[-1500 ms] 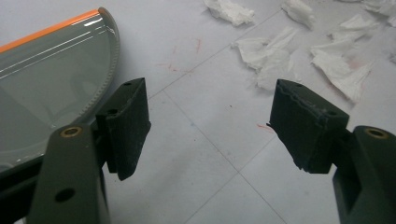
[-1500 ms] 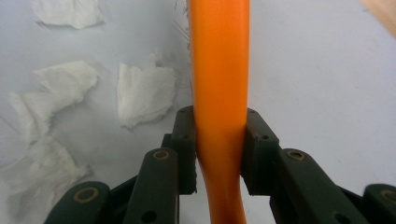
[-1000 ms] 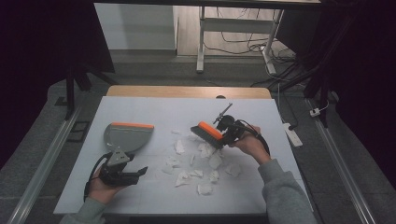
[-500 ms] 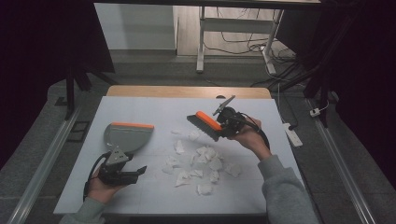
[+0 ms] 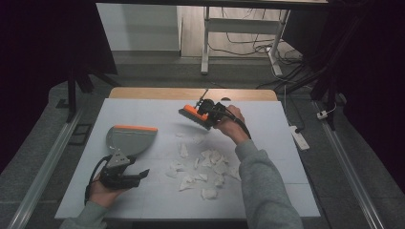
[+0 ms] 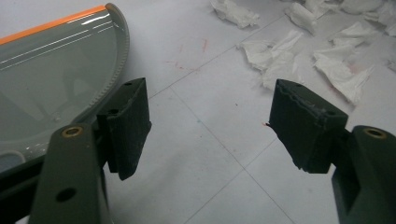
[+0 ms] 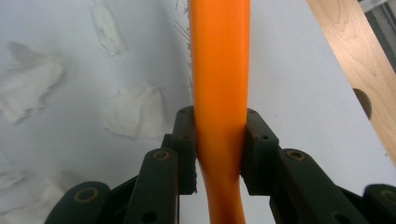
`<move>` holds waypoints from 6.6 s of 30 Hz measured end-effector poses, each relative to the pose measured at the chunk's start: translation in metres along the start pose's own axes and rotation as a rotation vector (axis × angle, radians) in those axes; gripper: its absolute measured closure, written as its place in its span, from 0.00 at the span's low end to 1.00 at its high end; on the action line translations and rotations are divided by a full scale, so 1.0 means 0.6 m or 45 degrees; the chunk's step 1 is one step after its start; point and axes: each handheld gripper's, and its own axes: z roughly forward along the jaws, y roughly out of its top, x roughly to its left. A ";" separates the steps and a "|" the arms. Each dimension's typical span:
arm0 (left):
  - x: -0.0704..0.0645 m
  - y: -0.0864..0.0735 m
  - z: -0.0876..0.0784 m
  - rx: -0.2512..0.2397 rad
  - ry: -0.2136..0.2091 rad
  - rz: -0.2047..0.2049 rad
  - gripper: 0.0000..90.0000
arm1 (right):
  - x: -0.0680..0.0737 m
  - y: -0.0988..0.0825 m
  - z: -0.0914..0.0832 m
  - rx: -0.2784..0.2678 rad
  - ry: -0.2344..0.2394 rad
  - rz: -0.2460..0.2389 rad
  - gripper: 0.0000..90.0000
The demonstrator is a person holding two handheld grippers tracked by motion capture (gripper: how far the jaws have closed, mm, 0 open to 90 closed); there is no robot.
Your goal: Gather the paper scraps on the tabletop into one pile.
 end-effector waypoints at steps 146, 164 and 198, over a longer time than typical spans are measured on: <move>0.026 -0.005 -0.022 -0.051 0.096 -0.089 0.34 | 0.287 -0.126 -0.151 -0.112 0.528 -0.053 0.78; 0.027 -0.007 -0.019 -0.041 0.093 -0.087 0.34 | 0.236 -0.084 -0.084 0.019 0.271 -0.128 0.78; 0.027 -0.007 -0.016 -0.028 0.090 -0.085 0.34 | 0.267 -0.156 -0.130 0.067 0.307 -0.488 0.78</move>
